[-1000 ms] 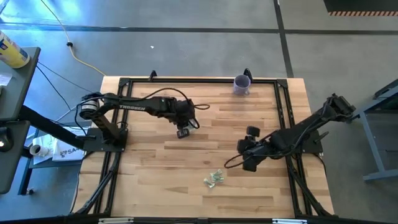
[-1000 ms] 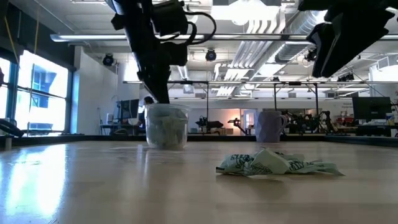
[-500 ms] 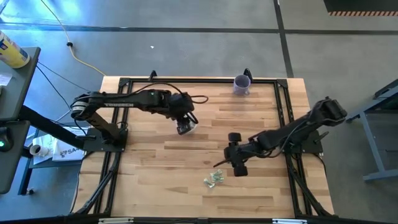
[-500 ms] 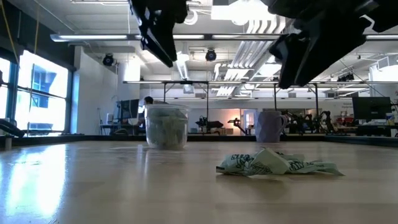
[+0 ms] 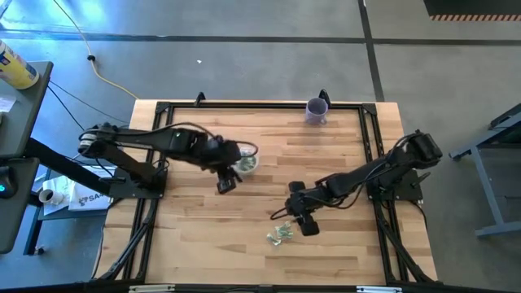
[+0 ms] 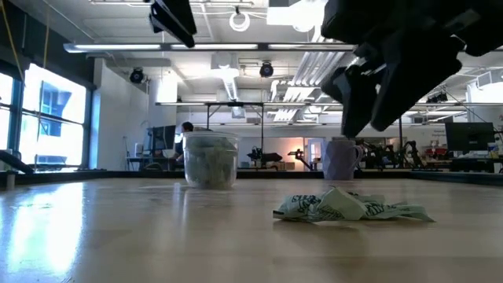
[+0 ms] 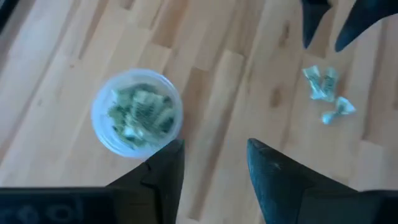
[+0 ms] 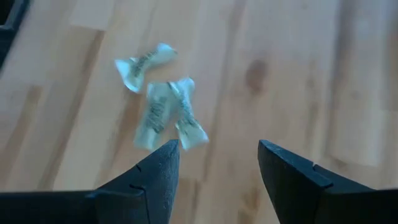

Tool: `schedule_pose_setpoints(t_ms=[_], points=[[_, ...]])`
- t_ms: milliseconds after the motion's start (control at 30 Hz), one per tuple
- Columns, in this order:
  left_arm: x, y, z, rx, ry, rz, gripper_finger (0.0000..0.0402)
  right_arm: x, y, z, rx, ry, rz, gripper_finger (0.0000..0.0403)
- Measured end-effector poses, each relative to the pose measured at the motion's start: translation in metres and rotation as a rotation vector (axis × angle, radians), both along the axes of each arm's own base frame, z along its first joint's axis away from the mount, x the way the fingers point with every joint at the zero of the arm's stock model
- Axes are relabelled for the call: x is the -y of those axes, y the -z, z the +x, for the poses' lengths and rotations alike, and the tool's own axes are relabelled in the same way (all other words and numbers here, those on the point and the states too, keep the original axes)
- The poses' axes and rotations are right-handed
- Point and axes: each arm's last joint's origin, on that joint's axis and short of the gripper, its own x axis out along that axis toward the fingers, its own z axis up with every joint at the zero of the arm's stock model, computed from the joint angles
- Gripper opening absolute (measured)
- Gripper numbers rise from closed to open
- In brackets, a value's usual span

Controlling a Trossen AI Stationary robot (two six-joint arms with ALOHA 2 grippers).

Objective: Pick and place Stevia / Truvia into bins
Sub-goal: Put the white stevia packet into the transparent container

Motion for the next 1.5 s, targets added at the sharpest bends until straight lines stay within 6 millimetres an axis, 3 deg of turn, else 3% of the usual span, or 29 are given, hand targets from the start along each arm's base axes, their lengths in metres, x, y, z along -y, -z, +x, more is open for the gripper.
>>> schedule_pose_setpoints(t_ms=[200, 367, 767, 1000, 1133, 1333, 1500], points=[[0.024, -0.001, -0.005, 0.019, -0.04, -0.018, 0.0191, -0.009, 0.029, 0.018, 0.004, -0.035, 0.061, 0.0207], [0.037, -0.001, -0.007, 0.024, -0.025, -0.034, 0.0184, -0.018, 0.046, 0.019, -0.032, -0.048, 0.028, 0.0192], [0.037, 0.0, -0.01, 0.001, -0.075, -0.02, 0.0183, -0.023, 0.055, 0.018, -0.046, -0.029, 0.007, 0.0114], [0.037, 0.001, -0.011, -0.003, -0.098, -0.034, 0.0184, -0.036, 0.071, 0.02, -0.045, -0.057, 0.0, 0.0111], [0.039, 0.001, -0.011, -0.001, -0.1, -0.041, 0.0184, -0.033, 0.072, 0.021, -0.044, 0.005, -0.023, 0.0095], [0.039, 0.001, -0.012, -0.006, -0.104, -0.041, 0.0184, -0.014, 0.068, 0.033, -0.04, 0.091, -0.025, 0.001], [0.046, 0.004, -0.019, -0.066, -0.088, -0.03, 0.0184, 0.011, 0.05, 0.053, -0.014, 0.192, -0.081, 0.0009]])
